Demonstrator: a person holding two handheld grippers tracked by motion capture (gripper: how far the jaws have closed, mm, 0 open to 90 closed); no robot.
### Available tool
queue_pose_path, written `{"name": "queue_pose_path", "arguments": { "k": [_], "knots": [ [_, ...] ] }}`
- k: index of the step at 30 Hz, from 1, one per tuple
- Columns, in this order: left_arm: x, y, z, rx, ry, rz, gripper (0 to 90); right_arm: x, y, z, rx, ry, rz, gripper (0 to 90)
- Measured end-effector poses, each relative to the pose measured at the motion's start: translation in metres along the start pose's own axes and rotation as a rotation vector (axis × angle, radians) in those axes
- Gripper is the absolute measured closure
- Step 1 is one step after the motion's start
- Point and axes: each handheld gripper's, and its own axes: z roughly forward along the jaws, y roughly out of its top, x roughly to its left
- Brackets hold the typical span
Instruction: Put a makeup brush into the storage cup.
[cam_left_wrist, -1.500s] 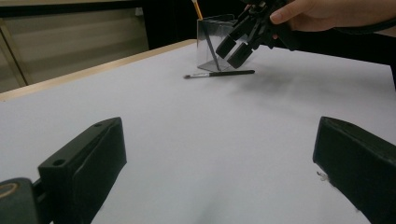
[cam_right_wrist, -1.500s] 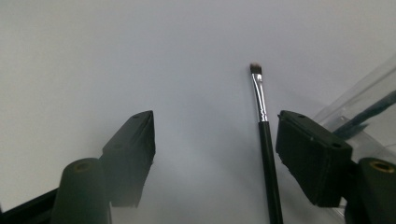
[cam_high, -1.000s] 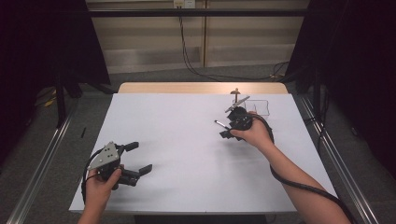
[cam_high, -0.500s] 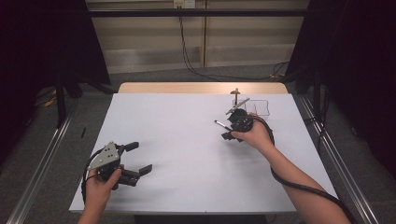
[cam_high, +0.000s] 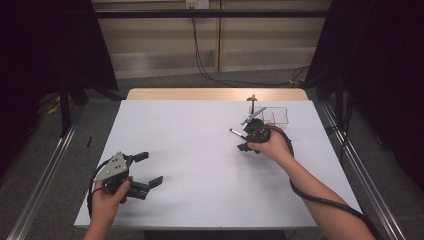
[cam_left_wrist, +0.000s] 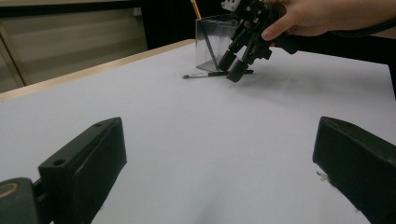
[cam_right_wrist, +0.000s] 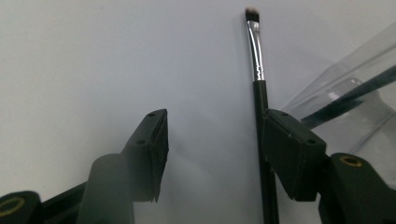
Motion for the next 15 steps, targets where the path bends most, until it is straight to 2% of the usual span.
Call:
{"name": "queue_pose_path", "arguments": {
  "k": [8,15],
  "knots": [
    [0.0001,0.0004,-0.0006,-0.001,0.005,0.002,2.7,0.0008,-0.0003,0.0008,0.011,0.011,-0.01,44.6],
    [-0.0001,0.0003,-0.0003,0.001,0.003,0.001,2.8,0.0012,0.0007,-0.0038,0.004,-0.002,-0.018,44.9]
  ]
}}
